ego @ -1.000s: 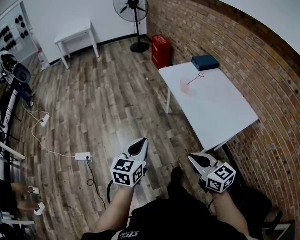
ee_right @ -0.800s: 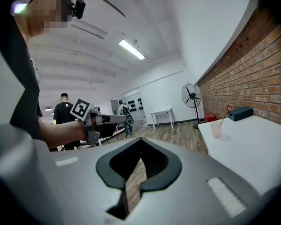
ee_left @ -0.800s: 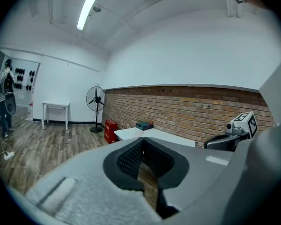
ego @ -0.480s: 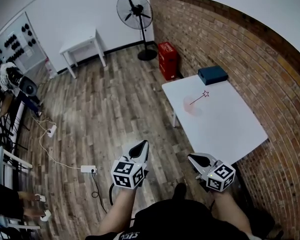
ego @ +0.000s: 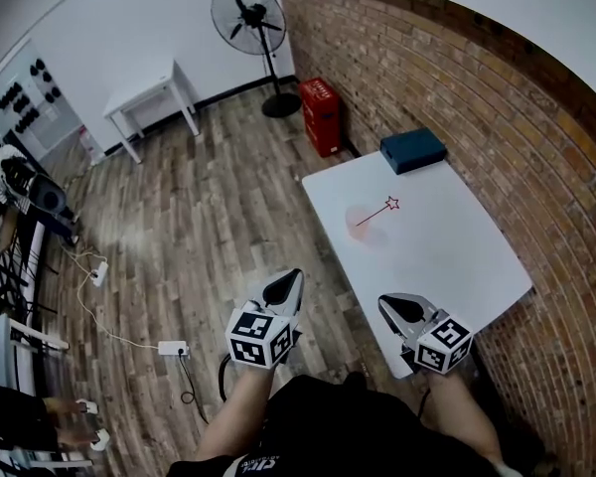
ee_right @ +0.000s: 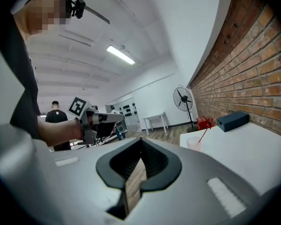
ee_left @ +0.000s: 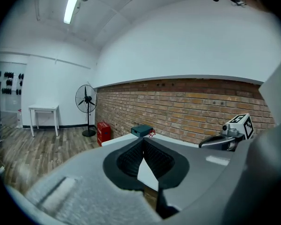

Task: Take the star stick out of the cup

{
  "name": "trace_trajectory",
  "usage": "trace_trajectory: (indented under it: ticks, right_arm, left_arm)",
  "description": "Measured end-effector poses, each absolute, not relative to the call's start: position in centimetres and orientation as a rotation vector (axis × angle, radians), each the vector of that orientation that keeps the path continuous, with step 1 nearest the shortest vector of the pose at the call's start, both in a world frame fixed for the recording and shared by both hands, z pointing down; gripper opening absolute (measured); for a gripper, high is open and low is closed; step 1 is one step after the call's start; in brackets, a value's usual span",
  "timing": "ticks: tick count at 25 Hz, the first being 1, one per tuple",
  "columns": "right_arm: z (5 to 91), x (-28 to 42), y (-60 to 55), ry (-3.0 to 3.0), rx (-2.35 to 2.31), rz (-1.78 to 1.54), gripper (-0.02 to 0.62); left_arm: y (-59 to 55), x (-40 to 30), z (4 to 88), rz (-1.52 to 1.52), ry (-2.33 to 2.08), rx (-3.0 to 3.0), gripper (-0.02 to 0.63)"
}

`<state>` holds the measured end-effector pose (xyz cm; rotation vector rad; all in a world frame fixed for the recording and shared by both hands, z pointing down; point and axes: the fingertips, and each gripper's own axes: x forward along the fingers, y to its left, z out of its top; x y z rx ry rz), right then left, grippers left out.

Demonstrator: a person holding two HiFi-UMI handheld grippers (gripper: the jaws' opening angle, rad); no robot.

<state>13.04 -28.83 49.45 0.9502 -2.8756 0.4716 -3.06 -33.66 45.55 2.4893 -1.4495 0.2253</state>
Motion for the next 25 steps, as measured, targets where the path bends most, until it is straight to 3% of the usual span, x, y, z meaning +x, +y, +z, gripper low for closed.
trace_trajectory:
  ticks: [15, 25]
  right_arm:
    - [51.9, 12.9, -35.1, -2.790, 1.055, 0.571, 0.000]
    - [51.2, 6.3, -41.3, -2.751, 1.054, 0.512, 0.000]
  left_arm:
    - [-41.6, -2.6, 48.4, 0.258, -1.318, 2.514, 0.008]
    - [-48.9, -6.7, 48.8, 0.234, -1.226, 2.586, 0.008]
